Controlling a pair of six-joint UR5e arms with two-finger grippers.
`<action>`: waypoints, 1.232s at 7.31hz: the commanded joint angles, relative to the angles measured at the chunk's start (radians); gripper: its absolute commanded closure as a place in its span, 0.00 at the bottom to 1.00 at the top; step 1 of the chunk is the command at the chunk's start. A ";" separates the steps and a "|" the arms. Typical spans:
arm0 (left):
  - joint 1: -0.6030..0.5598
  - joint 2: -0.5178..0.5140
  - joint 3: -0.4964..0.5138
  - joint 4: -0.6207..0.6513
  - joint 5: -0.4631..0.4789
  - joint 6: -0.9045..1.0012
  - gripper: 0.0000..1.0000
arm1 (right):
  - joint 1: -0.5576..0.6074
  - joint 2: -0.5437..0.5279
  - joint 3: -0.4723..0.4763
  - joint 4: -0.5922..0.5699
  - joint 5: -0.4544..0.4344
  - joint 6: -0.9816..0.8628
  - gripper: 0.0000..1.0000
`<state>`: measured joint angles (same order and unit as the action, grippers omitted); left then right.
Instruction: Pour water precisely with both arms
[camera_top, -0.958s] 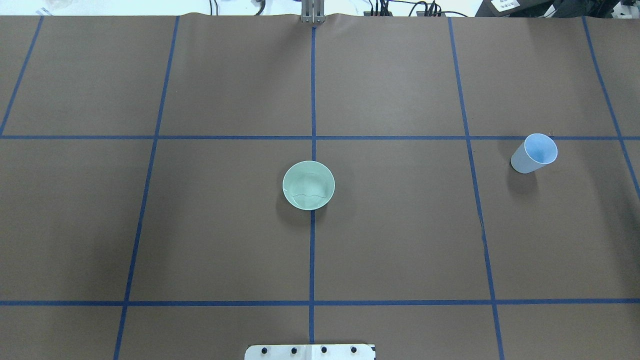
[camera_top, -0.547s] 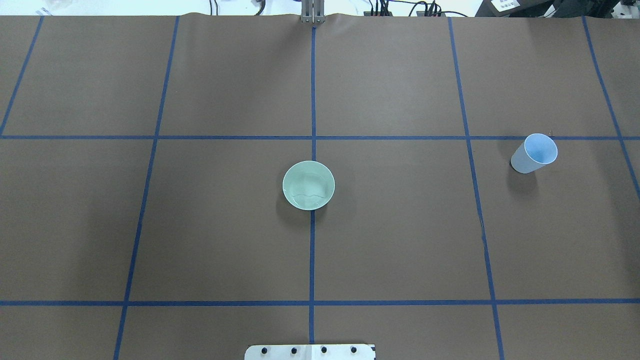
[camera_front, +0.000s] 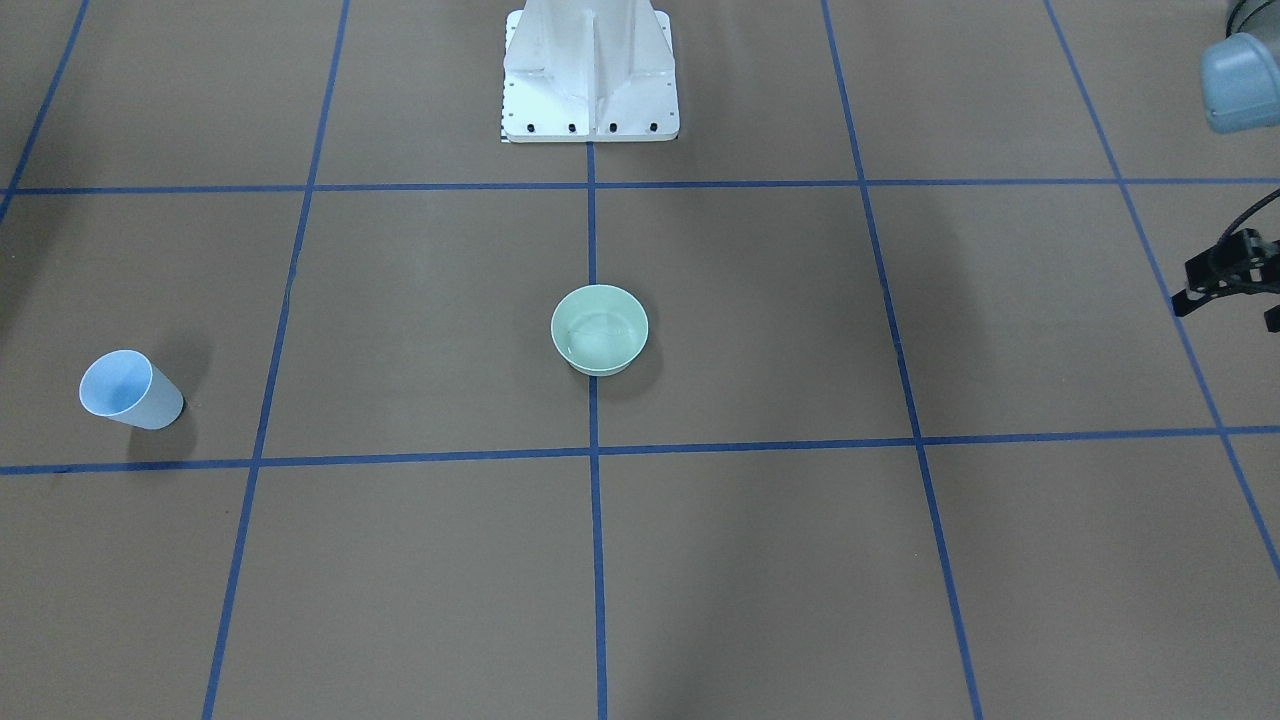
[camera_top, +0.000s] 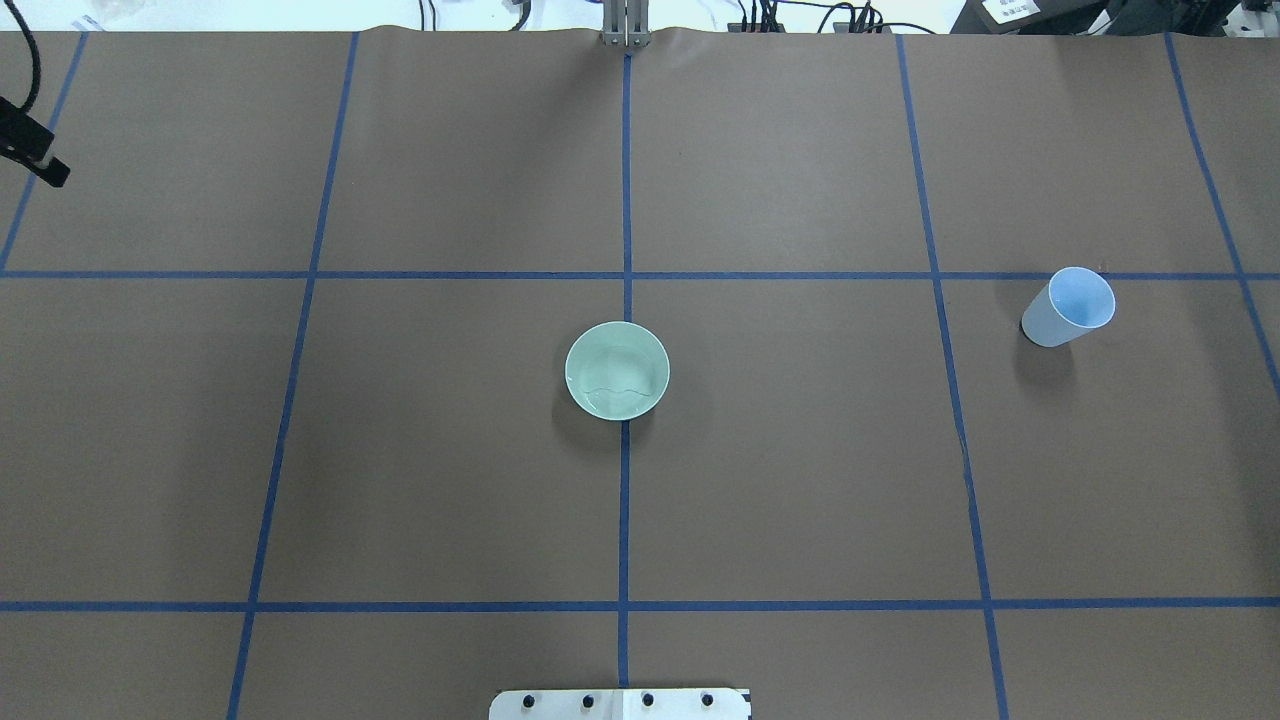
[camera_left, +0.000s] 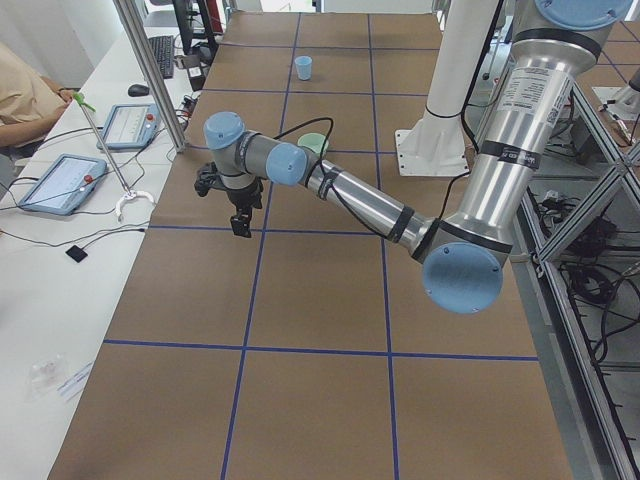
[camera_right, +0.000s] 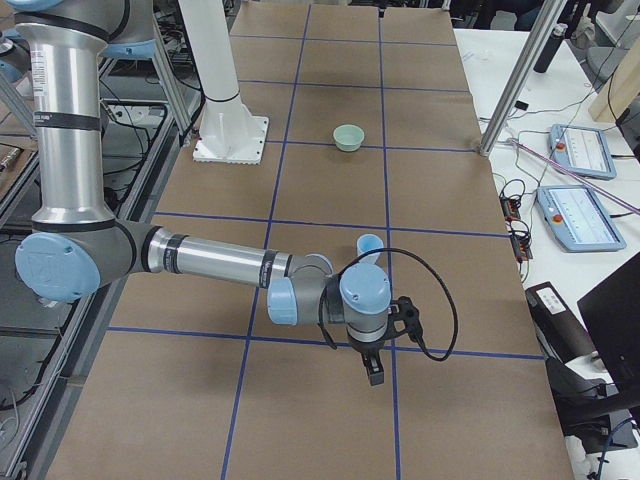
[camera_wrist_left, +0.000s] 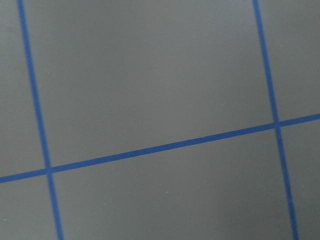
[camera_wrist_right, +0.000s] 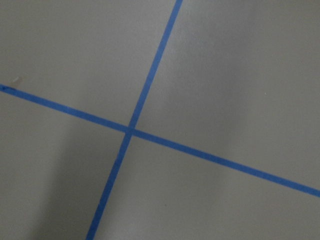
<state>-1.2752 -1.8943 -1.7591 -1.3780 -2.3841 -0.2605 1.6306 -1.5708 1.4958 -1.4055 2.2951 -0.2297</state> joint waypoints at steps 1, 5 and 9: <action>0.100 -0.078 0.000 -0.004 0.002 -0.162 0.00 | 0.000 0.049 0.104 -0.226 0.004 0.001 0.02; 0.331 -0.184 0.003 -0.161 0.143 -0.380 0.00 | 0.000 0.031 0.133 -0.228 0.007 0.007 0.01; 0.561 -0.210 0.023 -0.380 0.308 -0.585 0.00 | 0.000 0.031 0.135 -0.227 0.006 0.007 0.01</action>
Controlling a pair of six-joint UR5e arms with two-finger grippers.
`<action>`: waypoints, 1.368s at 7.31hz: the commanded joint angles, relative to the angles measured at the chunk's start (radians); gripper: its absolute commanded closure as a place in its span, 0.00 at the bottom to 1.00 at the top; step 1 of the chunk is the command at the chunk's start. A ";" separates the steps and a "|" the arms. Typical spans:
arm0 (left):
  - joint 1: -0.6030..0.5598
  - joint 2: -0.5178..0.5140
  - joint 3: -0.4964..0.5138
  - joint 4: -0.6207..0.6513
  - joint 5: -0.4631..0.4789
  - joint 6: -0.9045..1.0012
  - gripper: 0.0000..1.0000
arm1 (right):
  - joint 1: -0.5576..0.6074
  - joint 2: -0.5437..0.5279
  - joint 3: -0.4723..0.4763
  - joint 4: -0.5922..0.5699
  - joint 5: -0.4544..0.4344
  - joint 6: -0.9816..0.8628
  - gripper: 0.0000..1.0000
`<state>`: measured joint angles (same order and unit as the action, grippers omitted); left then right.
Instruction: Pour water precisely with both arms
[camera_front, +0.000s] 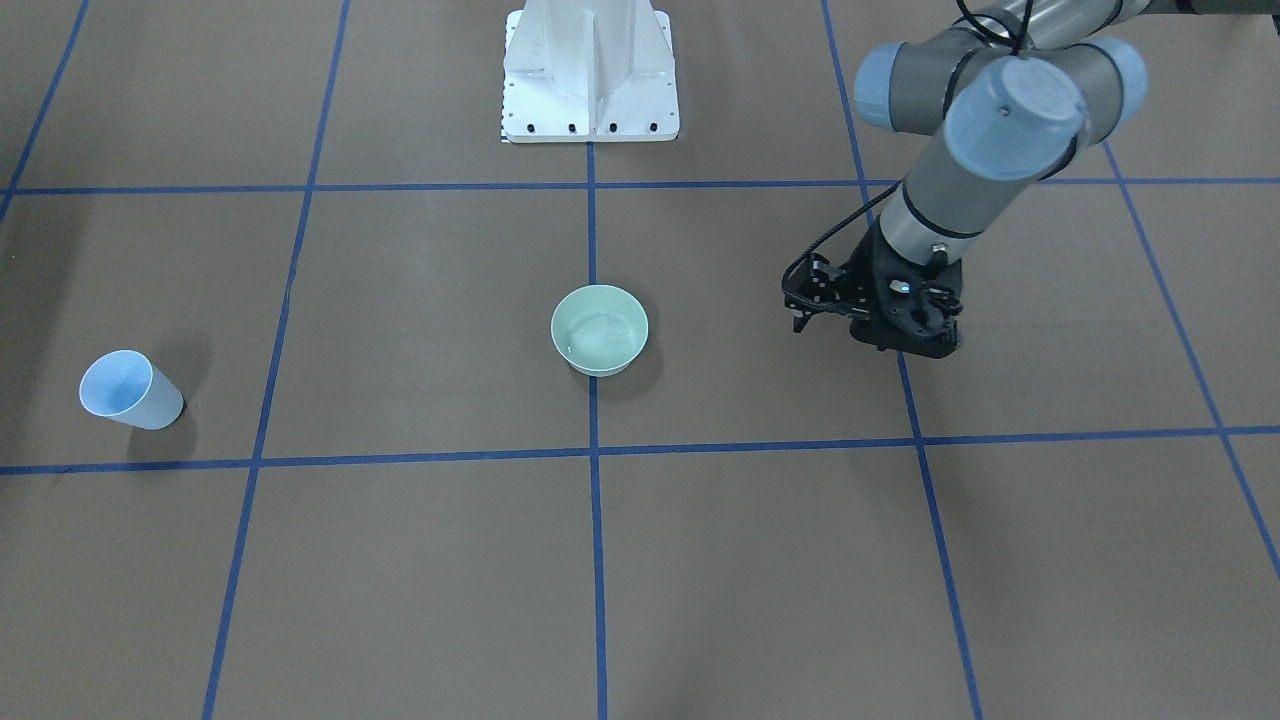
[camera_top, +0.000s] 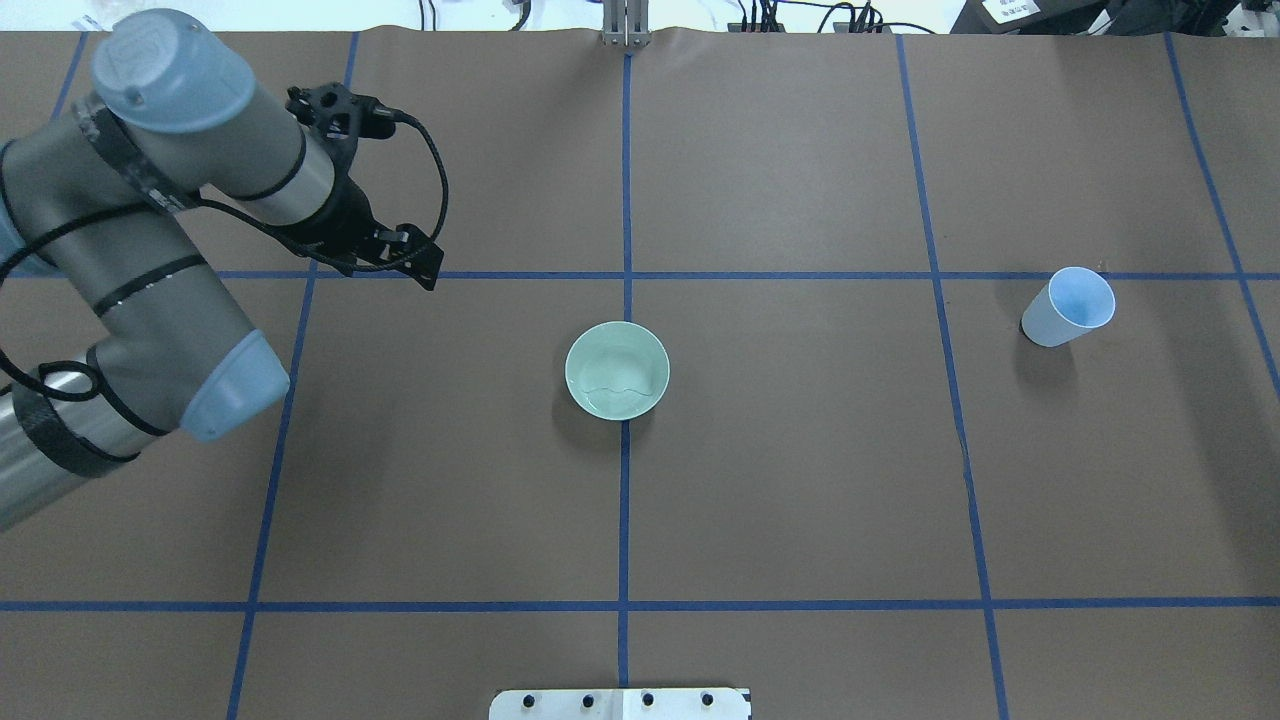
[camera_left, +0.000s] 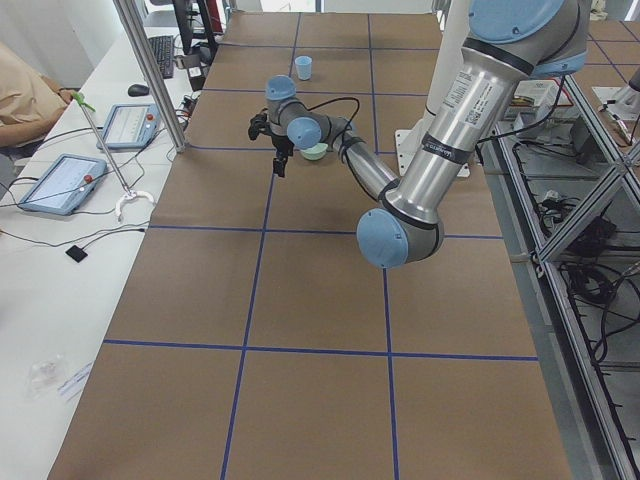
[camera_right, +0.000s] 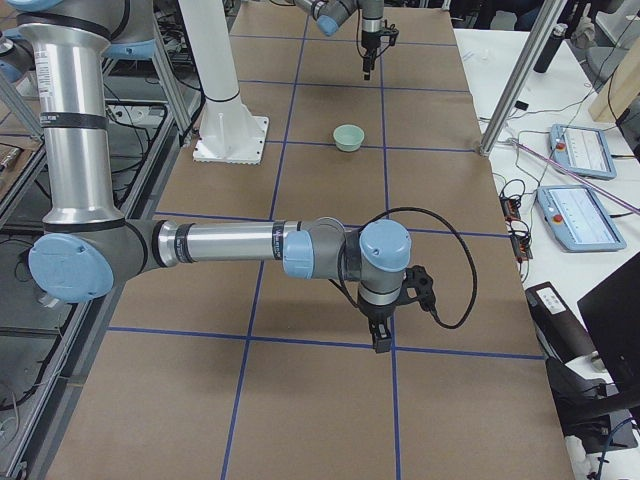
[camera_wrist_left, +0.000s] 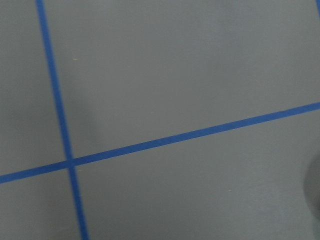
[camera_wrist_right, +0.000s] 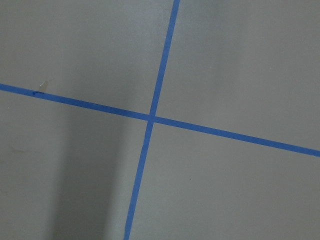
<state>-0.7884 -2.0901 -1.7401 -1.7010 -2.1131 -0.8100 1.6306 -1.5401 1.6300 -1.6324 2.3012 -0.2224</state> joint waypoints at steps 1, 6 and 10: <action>0.137 -0.025 0.007 -0.054 0.082 -0.243 0.00 | 0.000 0.000 0.001 0.000 0.000 0.000 0.01; 0.242 -0.211 0.180 0.000 0.246 -0.523 0.02 | 0.000 0.001 0.001 0.002 -0.003 -0.002 0.01; 0.294 -0.225 0.214 0.000 0.306 -0.537 0.41 | 0.000 0.001 -0.001 0.002 -0.002 0.000 0.01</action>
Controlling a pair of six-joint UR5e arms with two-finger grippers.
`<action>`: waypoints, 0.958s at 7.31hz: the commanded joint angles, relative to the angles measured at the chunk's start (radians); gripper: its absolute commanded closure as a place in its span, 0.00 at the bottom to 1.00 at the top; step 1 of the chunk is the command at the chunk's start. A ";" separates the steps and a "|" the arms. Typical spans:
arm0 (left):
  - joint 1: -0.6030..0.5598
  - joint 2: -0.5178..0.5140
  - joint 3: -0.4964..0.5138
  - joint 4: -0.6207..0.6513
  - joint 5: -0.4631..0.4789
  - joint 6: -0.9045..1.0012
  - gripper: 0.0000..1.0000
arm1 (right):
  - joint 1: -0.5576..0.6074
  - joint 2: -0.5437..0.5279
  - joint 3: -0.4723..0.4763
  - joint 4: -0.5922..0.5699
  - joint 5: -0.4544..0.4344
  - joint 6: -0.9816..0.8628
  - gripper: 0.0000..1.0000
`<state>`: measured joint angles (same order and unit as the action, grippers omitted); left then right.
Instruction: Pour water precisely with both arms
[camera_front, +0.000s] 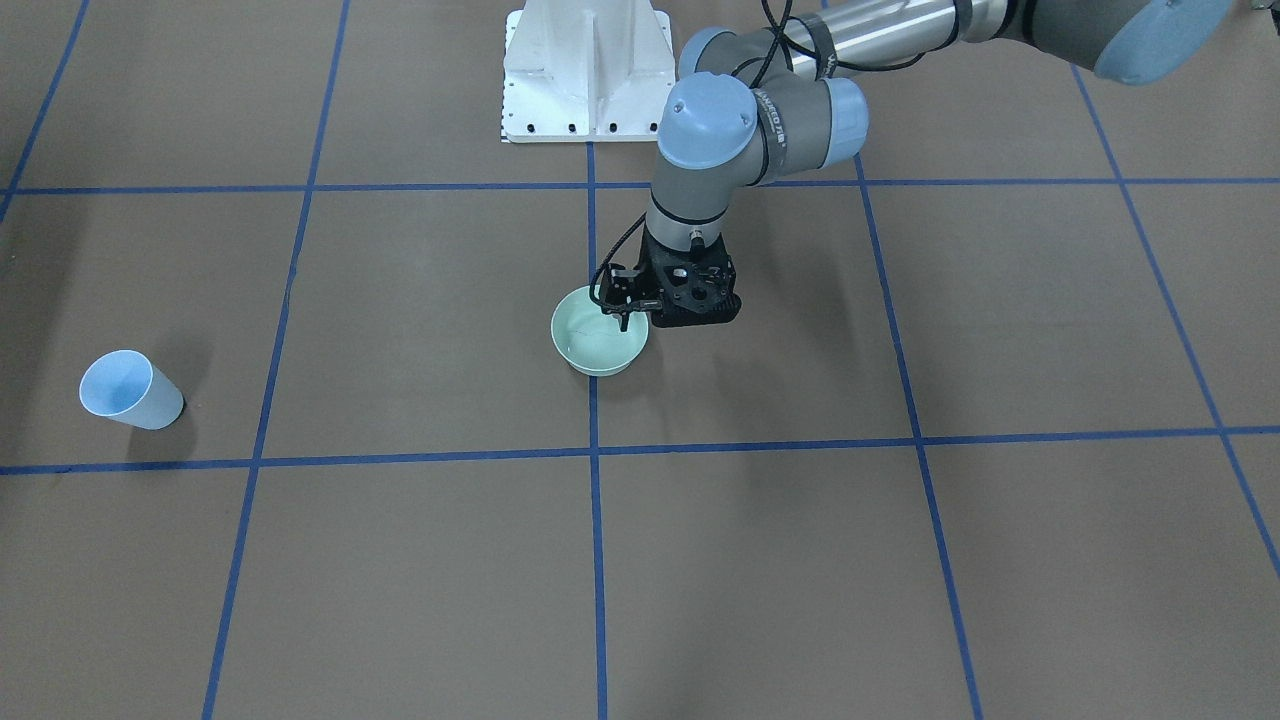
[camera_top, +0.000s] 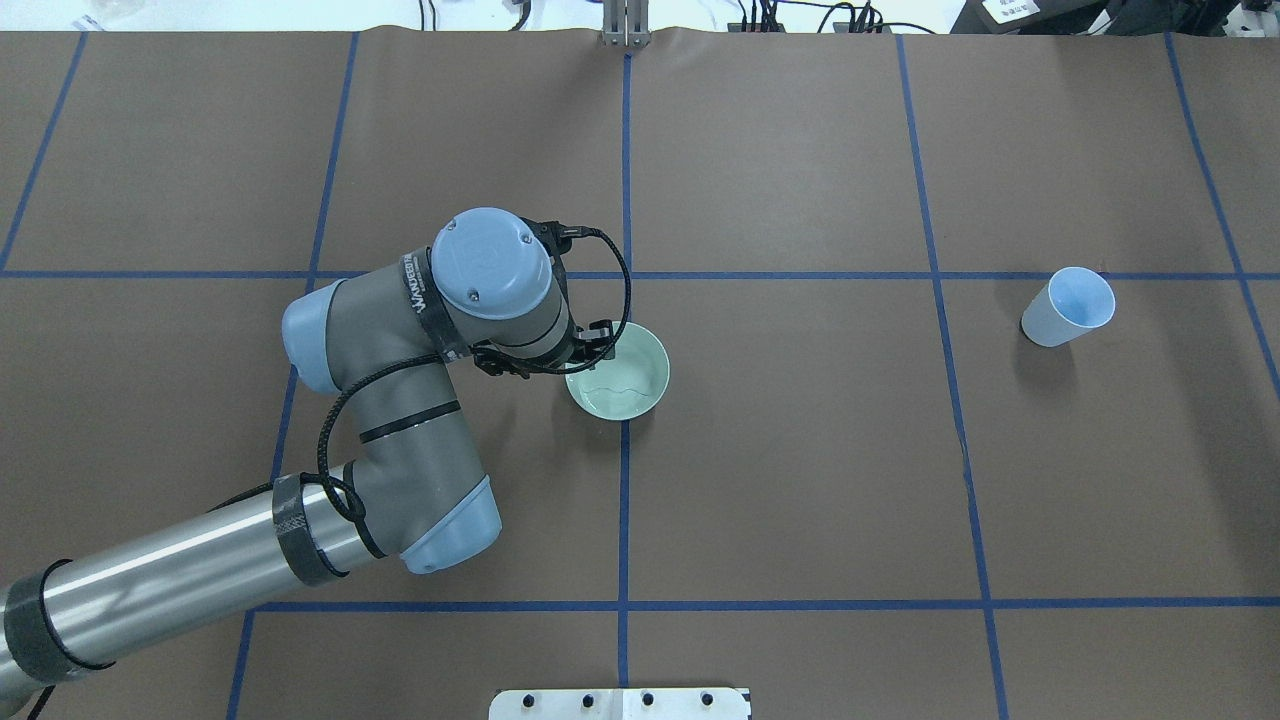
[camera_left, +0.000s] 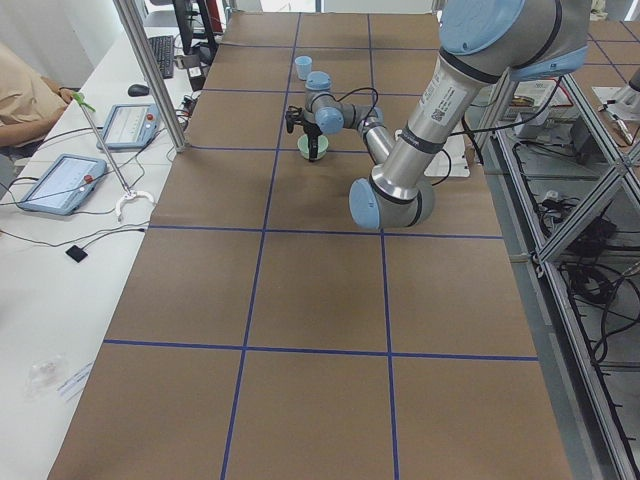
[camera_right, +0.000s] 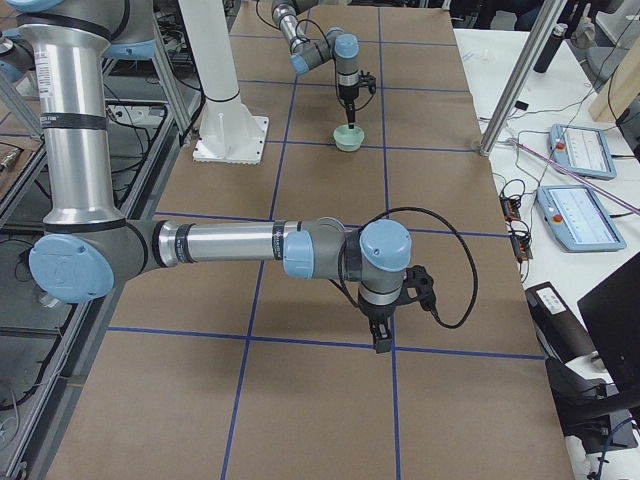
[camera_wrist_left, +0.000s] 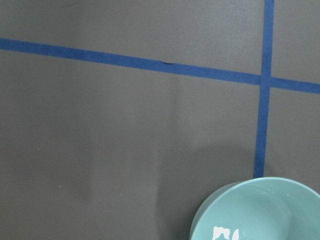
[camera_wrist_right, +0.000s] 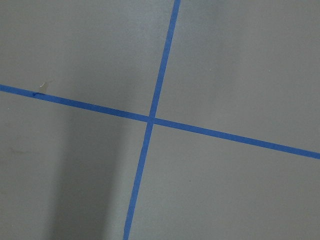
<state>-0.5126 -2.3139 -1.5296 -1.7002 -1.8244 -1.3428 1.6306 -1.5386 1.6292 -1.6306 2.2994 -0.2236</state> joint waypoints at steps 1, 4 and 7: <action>0.029 0.001 0.005 -0.003 0.017 -0.001 0.76 | 0.000 0.000 0.000 0.000 0.000 0.000 0.01; 0.029 -0.012 -0.006 -0.004 0.014 0.005 1.00 | 0.000 0.002 0.000 0.000 0.000 0.000 0.01; -0.006 -0.007 -0.076 0.002 0.001 0.069 1.00 | 0.000 0.005 -0.006 -0.002 0.002 -0.002 0.01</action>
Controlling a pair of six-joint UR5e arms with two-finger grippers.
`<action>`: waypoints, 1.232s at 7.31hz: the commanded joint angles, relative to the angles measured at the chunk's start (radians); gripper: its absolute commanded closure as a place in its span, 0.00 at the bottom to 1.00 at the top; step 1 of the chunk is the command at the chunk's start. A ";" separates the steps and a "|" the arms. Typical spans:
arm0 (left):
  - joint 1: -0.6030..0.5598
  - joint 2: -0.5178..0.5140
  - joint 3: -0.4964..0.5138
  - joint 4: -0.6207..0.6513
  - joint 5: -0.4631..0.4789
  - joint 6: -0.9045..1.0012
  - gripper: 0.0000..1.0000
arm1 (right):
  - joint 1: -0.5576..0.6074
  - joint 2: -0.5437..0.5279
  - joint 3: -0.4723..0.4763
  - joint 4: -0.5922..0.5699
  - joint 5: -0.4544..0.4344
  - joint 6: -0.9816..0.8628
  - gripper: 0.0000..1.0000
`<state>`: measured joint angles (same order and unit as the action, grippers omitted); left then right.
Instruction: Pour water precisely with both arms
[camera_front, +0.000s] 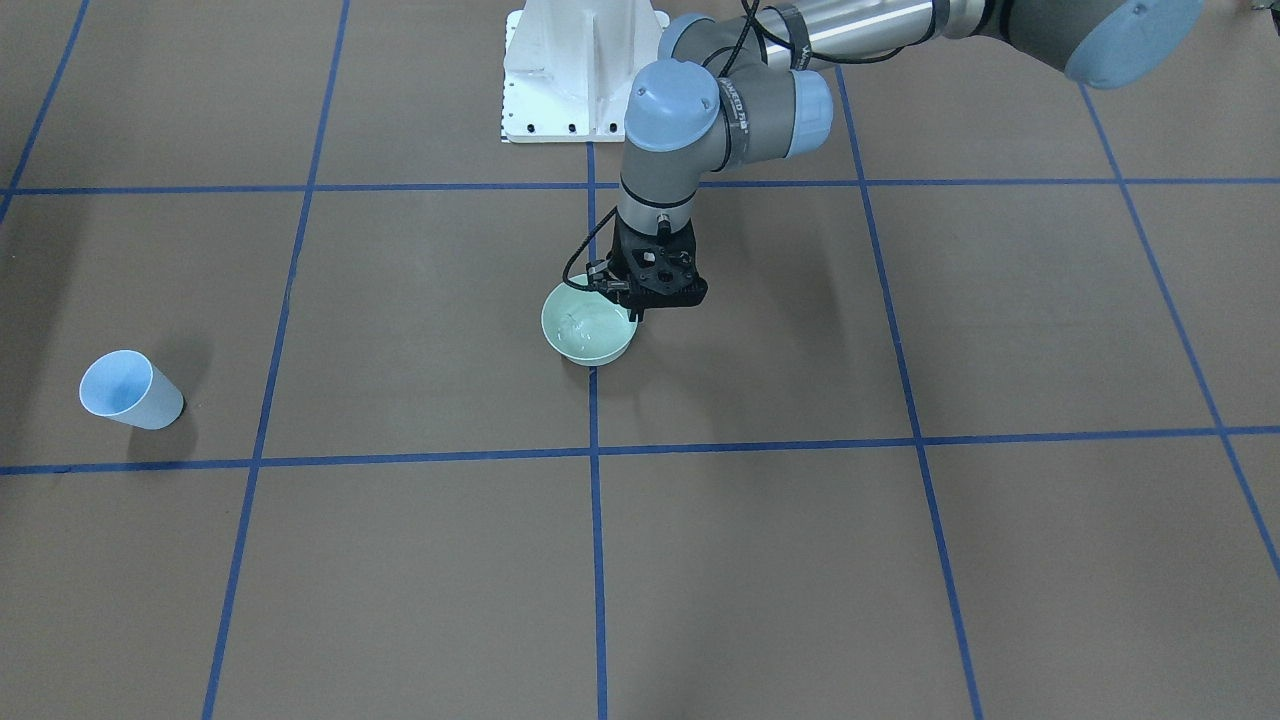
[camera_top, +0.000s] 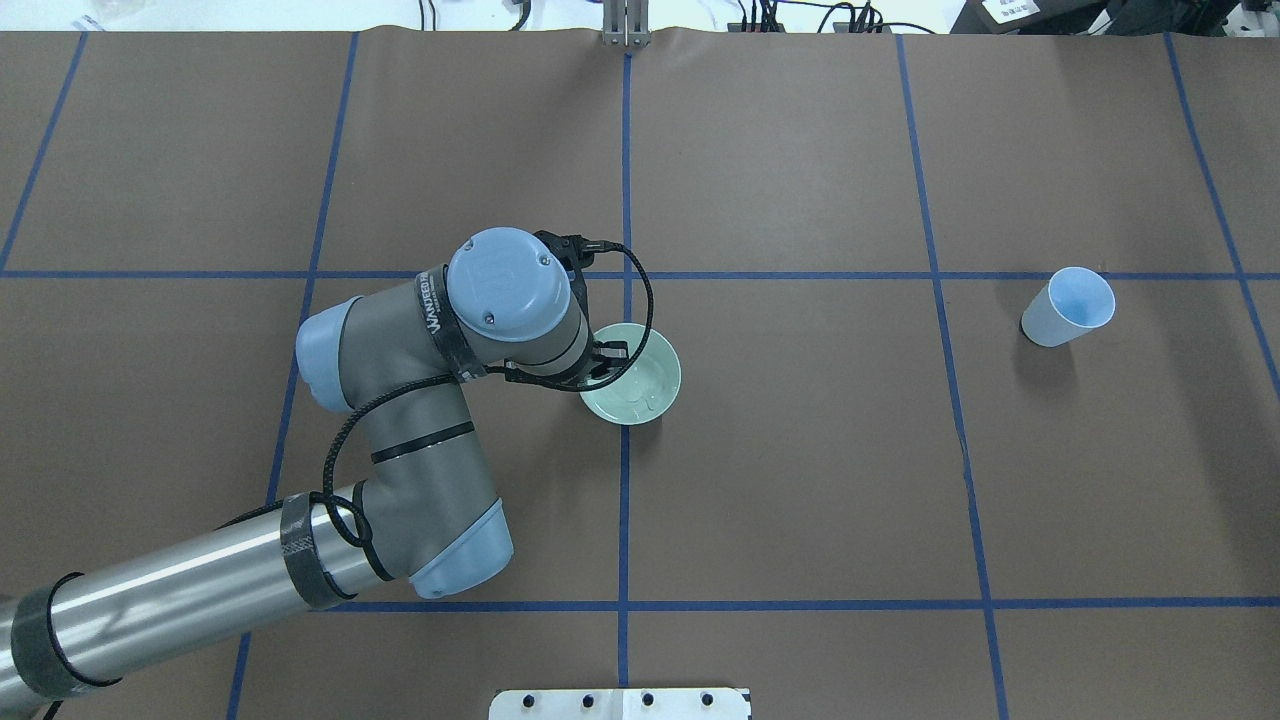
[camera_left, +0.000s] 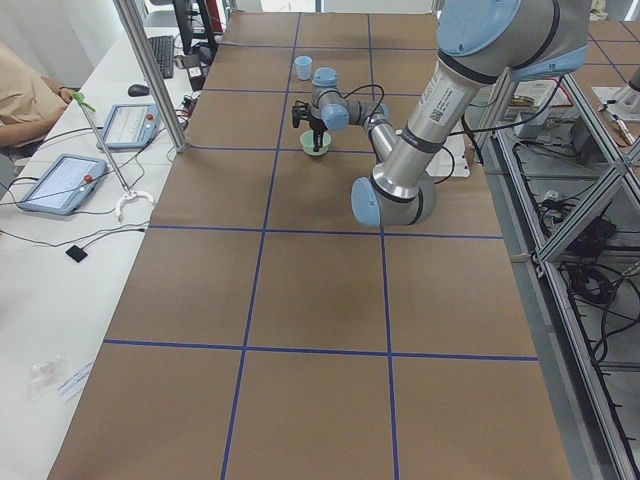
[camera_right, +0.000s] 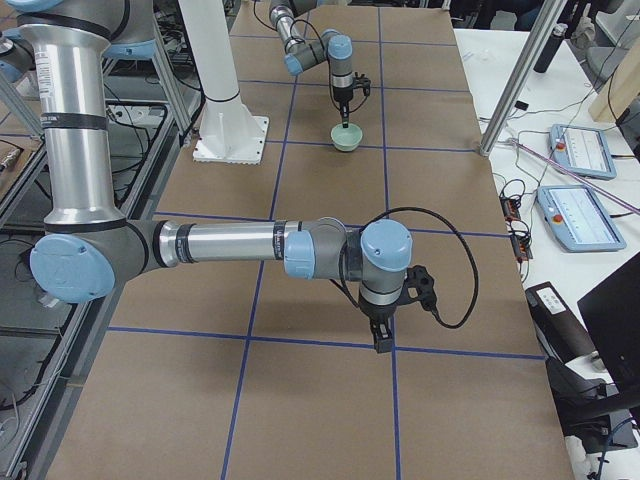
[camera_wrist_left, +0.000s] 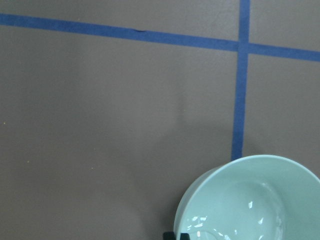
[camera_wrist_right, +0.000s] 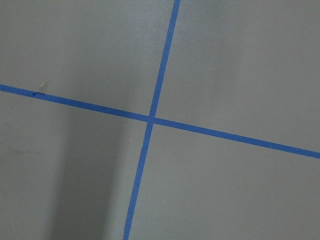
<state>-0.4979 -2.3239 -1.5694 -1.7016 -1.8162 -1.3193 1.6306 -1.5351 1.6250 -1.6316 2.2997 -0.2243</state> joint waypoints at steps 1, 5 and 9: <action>-0.065 0.039 -0.069 0.016 -0.072 0.110 1.00 | 0.000 0.001 -0.004 -0.001 0.004 -0.001 0.01; -0.288 0.312 -0.202 0.014 -0.271 0.465 1.00 | 0.000 -0.004 0.003 -0.004 0.003 -0.001 0.00; -0.451 0.530 -0.215 -0.003 -0.342 0.861 1.00 | 0.000 -0.004 0.003 -0.001 0.003 -0.001 0.00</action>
<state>-0.8998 -1.8576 -1.7845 -1.6994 -2.1273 -0.5708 1.6306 -1.5385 1.6275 -1.6325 2.3027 -0.2251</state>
